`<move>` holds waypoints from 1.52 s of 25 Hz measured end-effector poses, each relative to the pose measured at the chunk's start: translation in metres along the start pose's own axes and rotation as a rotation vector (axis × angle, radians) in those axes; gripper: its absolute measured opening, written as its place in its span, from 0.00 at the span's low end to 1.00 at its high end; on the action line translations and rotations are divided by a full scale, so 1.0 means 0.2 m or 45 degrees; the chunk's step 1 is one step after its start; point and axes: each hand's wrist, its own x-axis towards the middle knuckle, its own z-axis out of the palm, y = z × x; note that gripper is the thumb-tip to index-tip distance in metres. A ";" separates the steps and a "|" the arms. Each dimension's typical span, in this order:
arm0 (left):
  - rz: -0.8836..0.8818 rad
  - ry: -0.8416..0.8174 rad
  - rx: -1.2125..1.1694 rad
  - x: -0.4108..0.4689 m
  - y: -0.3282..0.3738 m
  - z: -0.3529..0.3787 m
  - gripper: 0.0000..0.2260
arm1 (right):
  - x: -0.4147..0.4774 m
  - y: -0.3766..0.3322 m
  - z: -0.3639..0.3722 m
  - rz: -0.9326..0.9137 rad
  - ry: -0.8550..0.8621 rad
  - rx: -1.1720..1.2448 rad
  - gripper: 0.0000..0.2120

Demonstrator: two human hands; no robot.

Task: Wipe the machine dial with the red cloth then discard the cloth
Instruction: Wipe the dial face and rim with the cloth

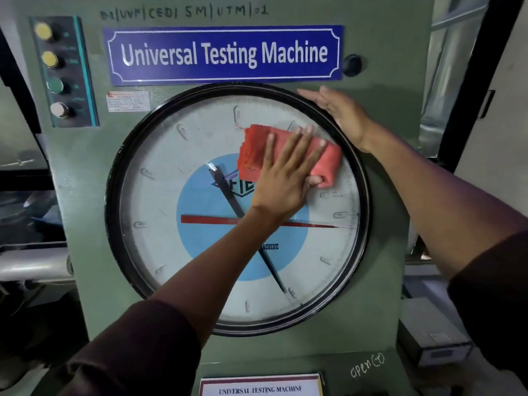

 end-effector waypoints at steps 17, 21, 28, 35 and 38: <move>-0.682 0.138 0.001 -0.23 -0.60 -0.16 0.27 | -0.04 0.03 0.08 -0.037 0.276 -0.130 0.18; -1.083 0.213 -0.076 -0.62 -0.57 -0.10 0.27 | -0.05 0.05 0.11 -0.041 0.349 -0.198 0.16; -1.139 0.087 -0.083 -1.06 -0.39 -0.03 0.28 | -0.07 0.03 0.14 -0.043 0.407 -0.227 0.14; -0.987 0.099 -0.073 -0.81 -0.57 -0.11 0.27 | -0.06 0.04 0.16 -0.095 0.421 -0.126 0.21; -0.849 0.082 -0.029 -0.55 -0.69 -0.18 0.27 | -0.05 0.05 0.16 -0.117 0.447 -0.105 0.21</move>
